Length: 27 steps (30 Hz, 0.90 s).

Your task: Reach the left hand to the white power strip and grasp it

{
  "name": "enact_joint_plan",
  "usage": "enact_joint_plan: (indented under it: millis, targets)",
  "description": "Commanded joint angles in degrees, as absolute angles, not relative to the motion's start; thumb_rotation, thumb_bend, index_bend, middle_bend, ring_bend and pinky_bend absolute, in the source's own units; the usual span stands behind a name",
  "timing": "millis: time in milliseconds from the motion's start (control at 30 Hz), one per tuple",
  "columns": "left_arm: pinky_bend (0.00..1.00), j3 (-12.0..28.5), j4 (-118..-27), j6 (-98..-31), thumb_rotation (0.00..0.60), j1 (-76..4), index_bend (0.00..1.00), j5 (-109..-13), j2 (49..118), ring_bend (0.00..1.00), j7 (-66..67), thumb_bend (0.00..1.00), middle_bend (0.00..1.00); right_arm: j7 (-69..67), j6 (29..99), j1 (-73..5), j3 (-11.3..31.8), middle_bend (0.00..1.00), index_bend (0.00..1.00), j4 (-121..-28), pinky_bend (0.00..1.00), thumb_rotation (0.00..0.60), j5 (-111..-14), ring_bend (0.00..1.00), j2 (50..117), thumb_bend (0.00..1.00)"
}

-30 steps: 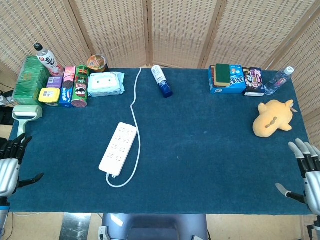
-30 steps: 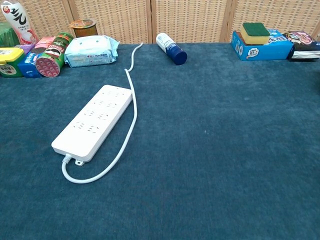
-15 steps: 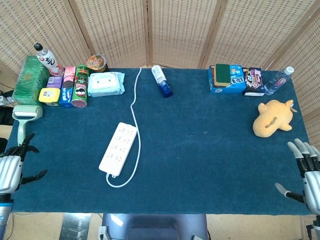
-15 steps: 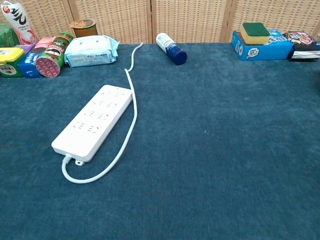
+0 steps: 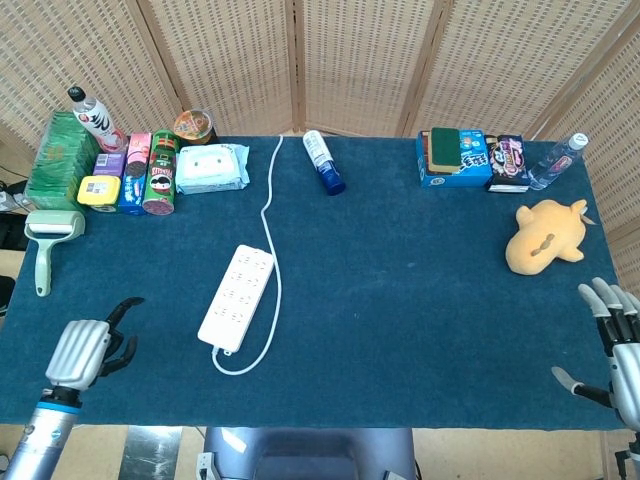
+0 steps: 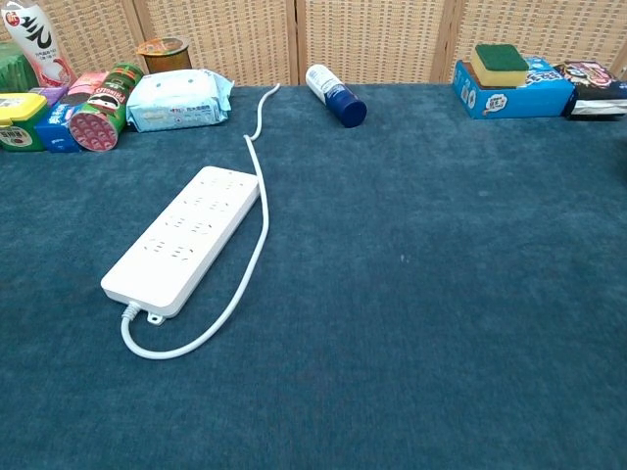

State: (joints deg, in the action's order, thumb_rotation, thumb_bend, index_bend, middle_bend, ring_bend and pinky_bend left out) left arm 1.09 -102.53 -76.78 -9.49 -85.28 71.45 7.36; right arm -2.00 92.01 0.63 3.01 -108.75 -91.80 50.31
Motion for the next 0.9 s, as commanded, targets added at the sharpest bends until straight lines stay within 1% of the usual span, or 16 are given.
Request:
enact_joint_plan:
  millis: [33, 467, 900]
  targets:
    - [1.0, 1.24, -104.29, -73.56, 0.6, -11.15, 0.28, -82.17, 73.86, 1.0, 11.21, 0.53, 1.0, -2.14, 91.72, 0.5, 3.01, 0.01, 0.0, -108.63, 0.0, 0.6, -91.68, 0.0, 50.31, 0.0]
    - [1.0, 2.99, -106.83, -66.5, 0.6, -16.53, 0.31, -70.5, 82.2, 1.0, 25.19, 0.53, 1.0, -3.41, 90.84, 0.12, 3.22, 0.01, 0.0, -108.26, 0.0, 0.6, -90.63, 0.0, 50.01, 0.0]
    - [1.0, 3.21, -105.4, -67.46, 0.6, -18.85, 0.31, -65.41, 87.6, 1.0, 32.69, 0.53, 1.0, -4.84, 90.65, -0.01, 3.53, 0.01, 0.0, -107.75, 0.0, 0.6, -89.86, 0.0, 49.67, 0.0]
